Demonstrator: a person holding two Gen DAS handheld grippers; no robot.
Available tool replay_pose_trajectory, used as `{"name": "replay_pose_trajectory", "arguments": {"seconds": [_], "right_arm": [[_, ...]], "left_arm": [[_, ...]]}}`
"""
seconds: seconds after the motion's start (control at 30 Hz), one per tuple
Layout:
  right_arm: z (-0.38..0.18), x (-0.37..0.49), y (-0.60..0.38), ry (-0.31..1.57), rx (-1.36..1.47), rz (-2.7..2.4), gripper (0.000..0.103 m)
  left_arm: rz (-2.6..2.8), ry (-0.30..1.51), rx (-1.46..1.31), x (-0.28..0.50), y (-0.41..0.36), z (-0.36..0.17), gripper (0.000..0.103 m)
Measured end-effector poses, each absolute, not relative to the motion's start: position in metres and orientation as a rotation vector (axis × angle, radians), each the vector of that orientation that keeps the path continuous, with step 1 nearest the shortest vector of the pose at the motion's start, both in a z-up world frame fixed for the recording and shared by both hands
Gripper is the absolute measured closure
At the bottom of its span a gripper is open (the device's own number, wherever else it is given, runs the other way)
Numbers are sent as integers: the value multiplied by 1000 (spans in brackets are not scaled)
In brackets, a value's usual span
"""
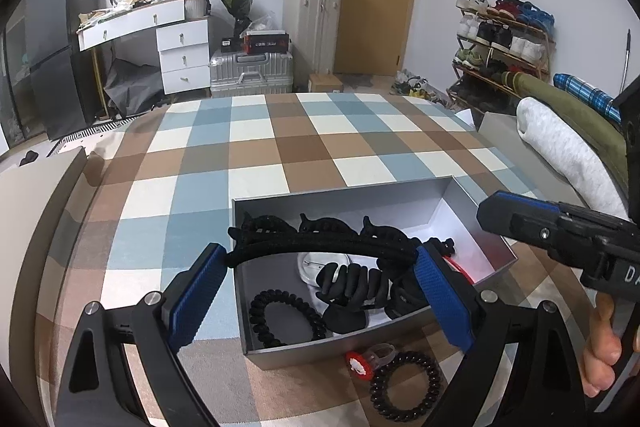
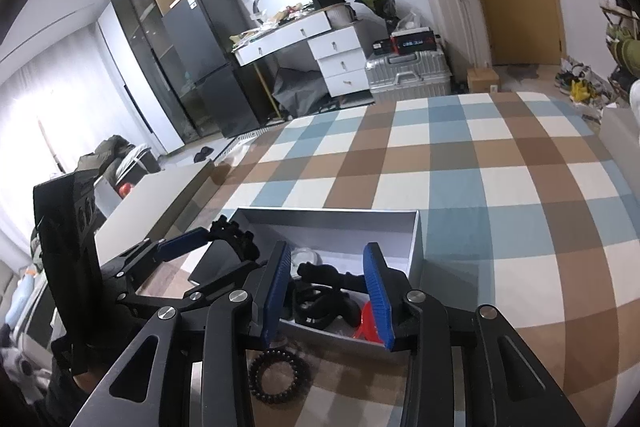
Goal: Organize jewelry
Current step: 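Carry the badge and claw clips into the grey box and open both grippers, then withdraw both grippers from the box back over the table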
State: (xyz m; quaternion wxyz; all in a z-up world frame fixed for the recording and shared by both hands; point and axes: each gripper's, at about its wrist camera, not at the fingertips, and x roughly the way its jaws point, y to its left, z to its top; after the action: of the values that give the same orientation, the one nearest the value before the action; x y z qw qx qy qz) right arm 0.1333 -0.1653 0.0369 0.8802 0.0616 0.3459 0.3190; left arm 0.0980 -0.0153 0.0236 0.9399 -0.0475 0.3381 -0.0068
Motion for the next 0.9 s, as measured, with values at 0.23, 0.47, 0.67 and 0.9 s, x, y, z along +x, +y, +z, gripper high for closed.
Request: {"name": "replay_pose_trajectory", "arguments": {"seconds": [0.23,0.47,0.67,0.9], "right_arm": [[38,130,-169,726,121,645,48],[41,118,-178,713,116,612,14],[42,106,-179,726,73,588,4],[29,95,-168,763,-10,604,4]], "left_arm": [[-37,717,-106,92,-18,25,10],[-44,685,-104,72,-17,32,1],[-8,697,-105,50,-10,28,1],[29,742,-93,41,-2,15,1]]}}
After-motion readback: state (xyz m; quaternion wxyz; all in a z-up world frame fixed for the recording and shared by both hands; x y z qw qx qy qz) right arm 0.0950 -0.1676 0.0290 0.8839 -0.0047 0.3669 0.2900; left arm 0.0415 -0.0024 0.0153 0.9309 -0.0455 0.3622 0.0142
